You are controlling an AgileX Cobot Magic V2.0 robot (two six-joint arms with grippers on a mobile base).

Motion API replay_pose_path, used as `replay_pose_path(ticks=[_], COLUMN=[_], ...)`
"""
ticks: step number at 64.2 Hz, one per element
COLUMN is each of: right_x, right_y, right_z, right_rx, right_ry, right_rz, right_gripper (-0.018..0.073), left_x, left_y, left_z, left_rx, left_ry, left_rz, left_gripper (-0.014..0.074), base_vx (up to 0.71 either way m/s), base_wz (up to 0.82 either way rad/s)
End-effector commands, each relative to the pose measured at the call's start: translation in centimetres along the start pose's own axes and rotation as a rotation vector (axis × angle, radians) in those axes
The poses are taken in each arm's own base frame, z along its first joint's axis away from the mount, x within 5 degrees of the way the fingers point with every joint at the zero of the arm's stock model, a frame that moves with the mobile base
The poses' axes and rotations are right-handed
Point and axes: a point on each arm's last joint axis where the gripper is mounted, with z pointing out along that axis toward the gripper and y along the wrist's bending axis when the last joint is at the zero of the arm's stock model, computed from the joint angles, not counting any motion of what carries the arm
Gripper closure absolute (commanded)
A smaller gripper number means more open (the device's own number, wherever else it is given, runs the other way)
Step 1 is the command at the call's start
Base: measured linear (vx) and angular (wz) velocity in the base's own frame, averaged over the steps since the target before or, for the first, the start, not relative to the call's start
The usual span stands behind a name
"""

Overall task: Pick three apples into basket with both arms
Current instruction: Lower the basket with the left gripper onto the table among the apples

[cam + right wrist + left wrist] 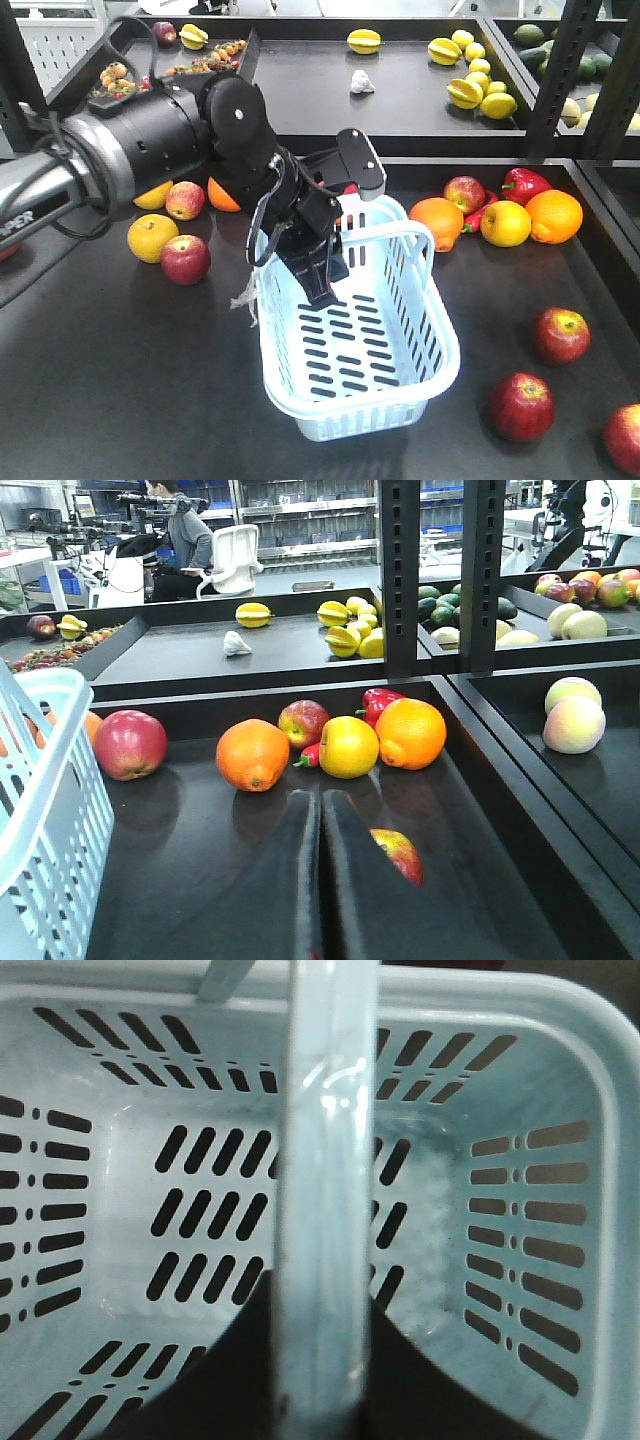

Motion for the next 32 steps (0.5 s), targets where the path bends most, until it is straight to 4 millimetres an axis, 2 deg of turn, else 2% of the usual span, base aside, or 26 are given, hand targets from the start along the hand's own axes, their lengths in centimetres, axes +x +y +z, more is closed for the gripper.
replay_pose_path(ticks=[1,17,32], right_x=[-0.41,-0.41,-0.41], right_y=[0.04,0.04,0.04], right_z=[-0.03,-0.03,-0.03], right_rx=[-0.004,-0.004,-0.004], right_ry=[-0.074,-0.074,-0.074], right_rz=[-0.012,-0.012,-0.012], right_gripper=[0.0563,0.0563,0.0563], left_x=[-1.82,-2.55,-2.53], left_y=[-0.63,-1.27,-0.88], left_z=[-3.41,-3.54,-2.88], left_rx=[-0.046,0.012,-0.001], left_ry=[-0.146,-0.230,-0.229], left_rz=[0.036,0.136,0.137], left_gripper=[0.0605,0.0605,0.0605], base_vx=[0.00,0.00,0.00], base_wz=[0.00,0.00,0.00])
